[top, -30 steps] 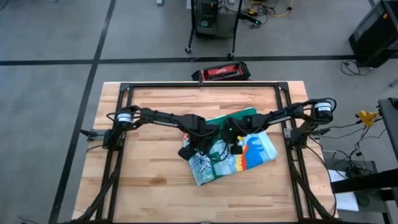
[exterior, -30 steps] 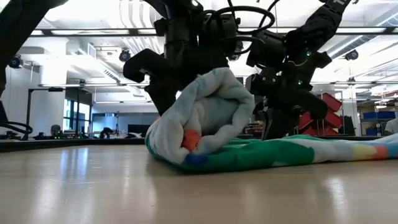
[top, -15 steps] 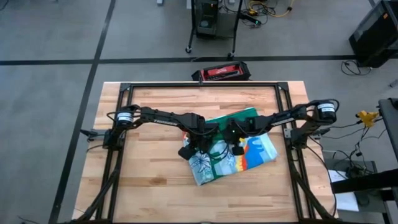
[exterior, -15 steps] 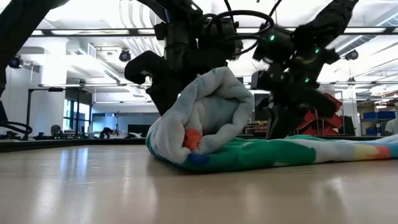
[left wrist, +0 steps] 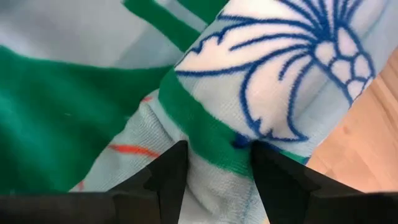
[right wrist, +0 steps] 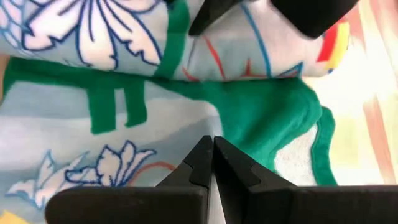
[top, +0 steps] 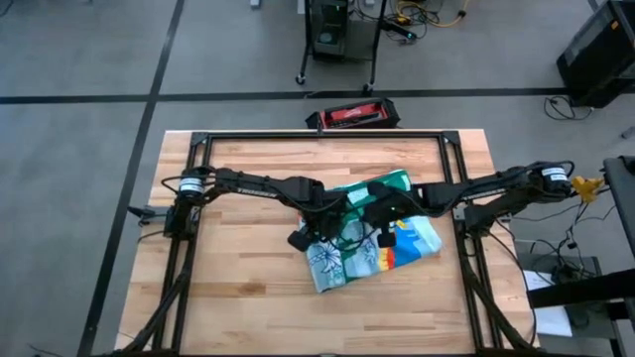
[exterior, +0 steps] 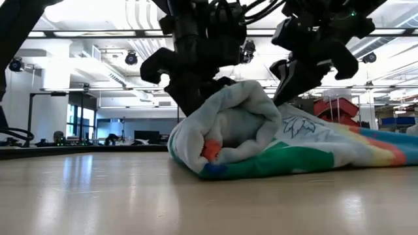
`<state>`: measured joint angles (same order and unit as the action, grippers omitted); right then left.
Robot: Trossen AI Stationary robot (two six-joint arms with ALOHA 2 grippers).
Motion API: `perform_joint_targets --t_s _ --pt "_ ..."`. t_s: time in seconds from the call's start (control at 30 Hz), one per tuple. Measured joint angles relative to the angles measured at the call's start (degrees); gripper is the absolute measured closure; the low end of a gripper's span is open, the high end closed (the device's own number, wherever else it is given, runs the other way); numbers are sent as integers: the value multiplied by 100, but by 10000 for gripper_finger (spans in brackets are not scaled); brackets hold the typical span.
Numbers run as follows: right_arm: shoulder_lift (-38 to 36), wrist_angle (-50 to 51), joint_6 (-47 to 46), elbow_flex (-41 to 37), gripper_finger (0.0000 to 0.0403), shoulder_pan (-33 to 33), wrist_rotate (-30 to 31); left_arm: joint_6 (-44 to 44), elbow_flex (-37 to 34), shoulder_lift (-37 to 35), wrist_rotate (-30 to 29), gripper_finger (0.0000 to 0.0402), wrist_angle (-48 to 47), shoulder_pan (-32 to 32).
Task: Roll towel
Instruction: Roll the multi-color dinosaur print towel
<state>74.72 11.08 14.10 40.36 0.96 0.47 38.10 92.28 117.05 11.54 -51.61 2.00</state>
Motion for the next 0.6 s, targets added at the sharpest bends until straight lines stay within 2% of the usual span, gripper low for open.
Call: perform_joint_targets --t_s 0.17,0.4,0.6 --pt "295 210 -107 -166 402 182 200 -67 -318 -6 39 243 290 0" --pt "1251 -155 -117 -365 398 243 244 -233 -543 -31 100 243 513 0" --pt "1546 -141 -218 -115 339 246 306 -261 -530 -28 108 243 570 0"
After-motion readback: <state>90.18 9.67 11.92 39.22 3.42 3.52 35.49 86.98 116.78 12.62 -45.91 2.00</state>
